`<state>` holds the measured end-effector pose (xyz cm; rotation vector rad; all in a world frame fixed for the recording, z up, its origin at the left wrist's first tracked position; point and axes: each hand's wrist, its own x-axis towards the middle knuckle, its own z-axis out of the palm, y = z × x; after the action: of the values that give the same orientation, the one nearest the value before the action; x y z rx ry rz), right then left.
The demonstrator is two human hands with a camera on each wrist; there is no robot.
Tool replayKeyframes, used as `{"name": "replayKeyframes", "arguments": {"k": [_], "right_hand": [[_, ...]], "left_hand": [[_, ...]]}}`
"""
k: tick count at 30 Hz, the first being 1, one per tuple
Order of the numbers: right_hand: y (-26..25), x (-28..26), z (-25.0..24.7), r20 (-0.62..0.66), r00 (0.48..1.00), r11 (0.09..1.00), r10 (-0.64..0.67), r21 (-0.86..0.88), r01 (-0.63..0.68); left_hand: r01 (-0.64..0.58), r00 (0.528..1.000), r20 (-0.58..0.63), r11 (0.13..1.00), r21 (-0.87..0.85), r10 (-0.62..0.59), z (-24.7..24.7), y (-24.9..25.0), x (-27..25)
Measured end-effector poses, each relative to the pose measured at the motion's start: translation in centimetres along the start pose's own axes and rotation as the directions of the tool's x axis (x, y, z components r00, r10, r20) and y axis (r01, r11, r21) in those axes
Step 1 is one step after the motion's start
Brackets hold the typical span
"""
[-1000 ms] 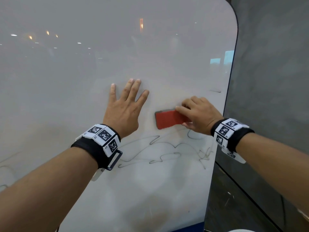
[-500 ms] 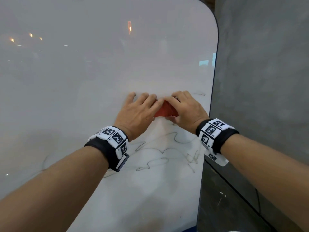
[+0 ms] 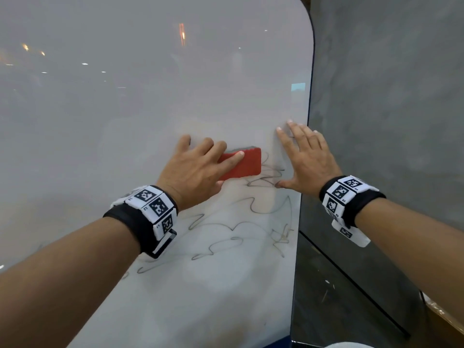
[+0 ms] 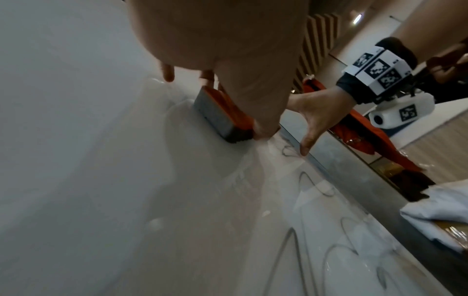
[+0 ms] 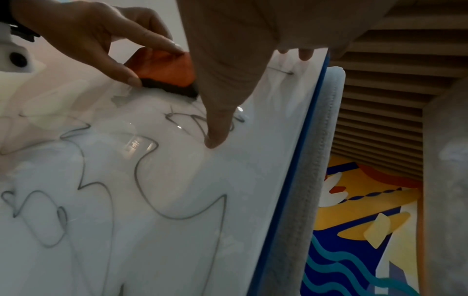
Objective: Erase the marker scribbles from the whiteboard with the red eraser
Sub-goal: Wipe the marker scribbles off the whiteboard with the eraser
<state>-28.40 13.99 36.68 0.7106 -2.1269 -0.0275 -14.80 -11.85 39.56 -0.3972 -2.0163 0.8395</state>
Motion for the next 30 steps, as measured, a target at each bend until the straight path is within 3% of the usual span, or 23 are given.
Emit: {"name": "replayKeyframes", "arguments": {"k": [4, 5, 8, 10, 11, 15, 16, 18, 20, 22, 26, 28, 30], "right_hand": [[0.3, -0.1, 0.5, 0.001, 1.000, 1.000, 0.002, -0.005, -0.002], [0.2, -0.1, 0.5, -0.002, 1.000, 1.000, 0.003, -0.009, -0.003], [0.1, -0.1, 0.6, 0.013, 1.000, 1.000, 0.009, -0.008, -0.009], [0.0, -0.1, 0.7, 0.020, 1.000, 1.000, 0.007, -0.010, -0.007], [0.0, -0.1, 0.7, 0.025, 1.000, 1.000, 0.008, -0.014, -0.008], [-0.1, 0.0, 0.9, 0.033, 0.999, 1.000, 0.013, -0.011, -0.012], [-0.1, 0.0, 1.0, 0.032, 0.999, 1.000, 0.014, -0.011, -0.014], [-0.1, -0.1, 1.1, 0.031, 0.999, 1.000, 0.016, -0.006, -0.016], [0.0, -0.2, 1.3, 0.040, 0.999, 1.000, 0.013, 0.000, -0.013], [0.1, -0.3, 1.4, 0.041, 0.999, 1.000, 0.016, 0.003, -0.017], [0.1, -0.4, 1.2, 0.053, 0.998, 1.000, 0.022, 0.015, -0.023], [0.0, -0.4, 1.3, 0.053, 0.998, 0.999, 0.030, 0.022, -0.031], [-0.2, -0.5, 1.3, 0.054, 0.998, 0.998, 0.039, 0.037, -0.041]], "left_hand": [[0.223, 0.975, 0.003, 0.975, 0.000, -0.223, -0.1, 1.4, 0.5], [0.219, 0.976, 0.007, 0.976, -0.011, -0.219, 0.1, 2.0, 0.5], [-0.036, 0.999, 0.006, 0.999, -0.035, 0.036, 1.3, 3.3, 0.2], [-0.116, 0.993, 0.020, 0.993, -0.012, 0.116, 1.4, 2.8, 0.4], [-0.088, 0.996, 0.018, 0.996, 0.007, 0.088, 1.3, 2.5, 0.7], [0.222, 0.975, -0.001, 0.975, 0.011, -0.222, 0.3, 1.8, 2.7], [0.207, 0.978, 0.015, 0.978, -0.002, -0.207, 0.3, 2.1, 2.8], [0.017, 0.999, 0.045, 1.000, -0.022, -0.016, 1.0, 2.8, 2.3], [-0.135, 0.989, 0.059, 0.990, -0.029, 0.136, 1.6, 2.8, 1.6], [-0.105, 0.993, 0.050, 0.994, 0.013, 0.104, 1.7, 2.3, 1.9], [0.114, 0.993, 0.012, 0.993, 0.025, -0.114, 1.3, 2.4, 3.0], [0.030, 0.999, 0.043, 0.999, 0.014, -0.030, 1.5, 2.7, 3.0], [-0.148, 0.987, 0.069, 0.989, 0.008, 0.147, 1.7, 2.8, 2.7]]}}
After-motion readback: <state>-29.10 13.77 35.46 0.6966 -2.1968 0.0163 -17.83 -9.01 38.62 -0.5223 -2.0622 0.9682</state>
